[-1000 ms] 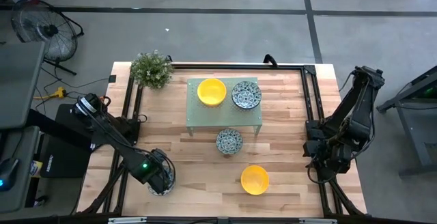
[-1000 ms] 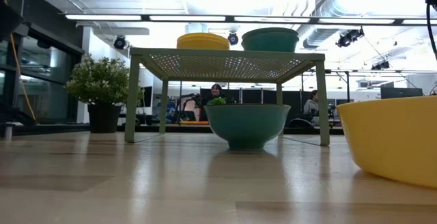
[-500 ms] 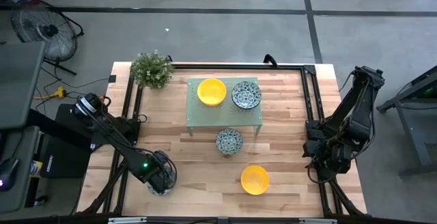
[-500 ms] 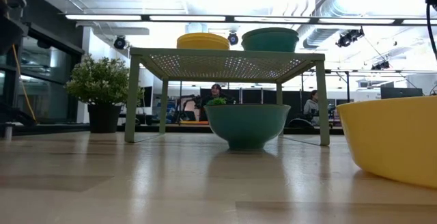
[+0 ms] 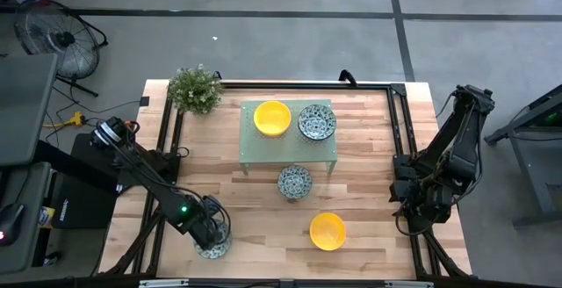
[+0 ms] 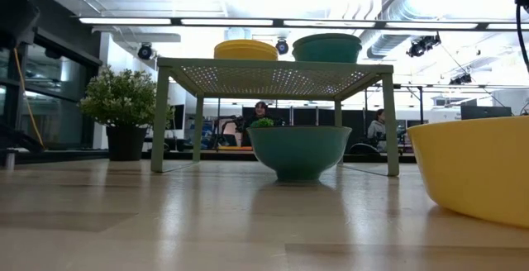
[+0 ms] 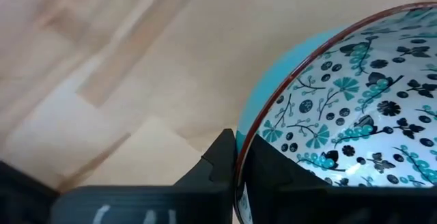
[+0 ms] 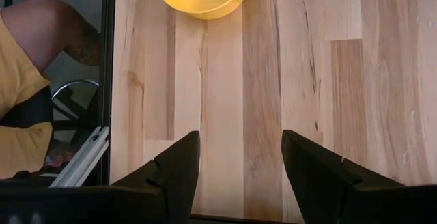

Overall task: Pick & Place Mini bowls
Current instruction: Stack the bottom left green patterned bowl on top of the green patterned bowl on the shelf

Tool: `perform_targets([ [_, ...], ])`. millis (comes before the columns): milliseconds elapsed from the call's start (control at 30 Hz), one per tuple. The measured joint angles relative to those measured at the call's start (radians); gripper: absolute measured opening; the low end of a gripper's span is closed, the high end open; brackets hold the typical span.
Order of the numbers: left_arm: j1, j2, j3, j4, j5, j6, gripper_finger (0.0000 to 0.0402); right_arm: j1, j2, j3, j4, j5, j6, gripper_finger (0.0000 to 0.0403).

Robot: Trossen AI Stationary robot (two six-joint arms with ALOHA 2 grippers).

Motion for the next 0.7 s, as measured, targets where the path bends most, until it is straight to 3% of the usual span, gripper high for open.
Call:
perform_targets([
  [367,0.039,-0.014,0.087,-0.001,-0.119,0.096,0.0004,0.000,0.000,0.000,0.003,0.001,-0.020,0.0195],
  [700,0.241,-0.015,0.228,-0.011,-0.156,0.401,0.0004,0.000,0.009,0.000,0.325,0.015,-0.512,0.0195],
])
